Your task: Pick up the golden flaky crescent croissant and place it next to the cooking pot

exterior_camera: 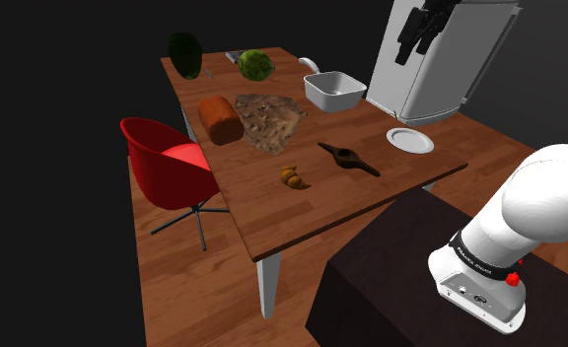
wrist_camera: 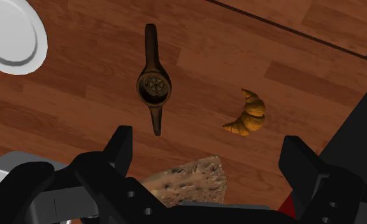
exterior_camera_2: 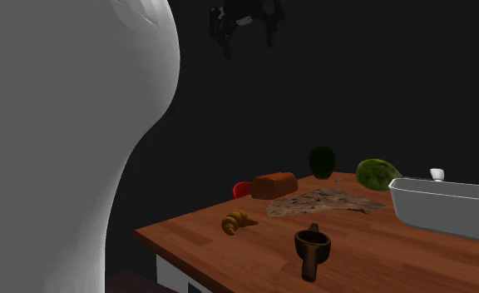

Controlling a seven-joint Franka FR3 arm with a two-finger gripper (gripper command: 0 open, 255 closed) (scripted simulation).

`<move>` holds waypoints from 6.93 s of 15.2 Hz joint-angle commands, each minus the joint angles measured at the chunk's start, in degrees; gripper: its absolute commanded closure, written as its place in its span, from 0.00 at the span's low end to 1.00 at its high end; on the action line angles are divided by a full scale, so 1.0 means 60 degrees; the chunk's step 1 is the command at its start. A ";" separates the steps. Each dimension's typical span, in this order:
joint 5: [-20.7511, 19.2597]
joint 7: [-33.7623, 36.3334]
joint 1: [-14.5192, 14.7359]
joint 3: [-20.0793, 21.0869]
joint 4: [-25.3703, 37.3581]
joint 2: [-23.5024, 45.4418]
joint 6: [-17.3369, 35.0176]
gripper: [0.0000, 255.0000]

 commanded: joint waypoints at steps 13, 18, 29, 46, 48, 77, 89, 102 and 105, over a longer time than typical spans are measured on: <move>0.0389 0.1540 0.0157 0.0972 -0.1970 0.1907 0.3810 0.00; 0.0364 0.2248 0.0156 0.1412 -0.2213 0.3318 0.5436 0.00; -0.0887 0.4448 -0.0030 0.2240 -0.1446 0.7309 0.8491 0.00; -0.2942 0.6521 0.0547 0.1636 -0.0041 1.0714 1.0268 0.00; -0.2942 0.6521 0.0547 0.1635 -0.0041 1.0714 1.0267 0.00; -0.1608 0.5417 0.0110 0.2299 -0.0046 0.8903 0.8557 1.00; -0.0850 0.4787 0.0036 0.2454 0.0338 0.7791 0.7143 1.00; -0.0348 0.4334 0.0037 0.2463 0.1108 0.6900 0.5541 1.00; -0.0270 0.4256 0.0039 0.2456 0.1335 0.6743 0.5167 1.00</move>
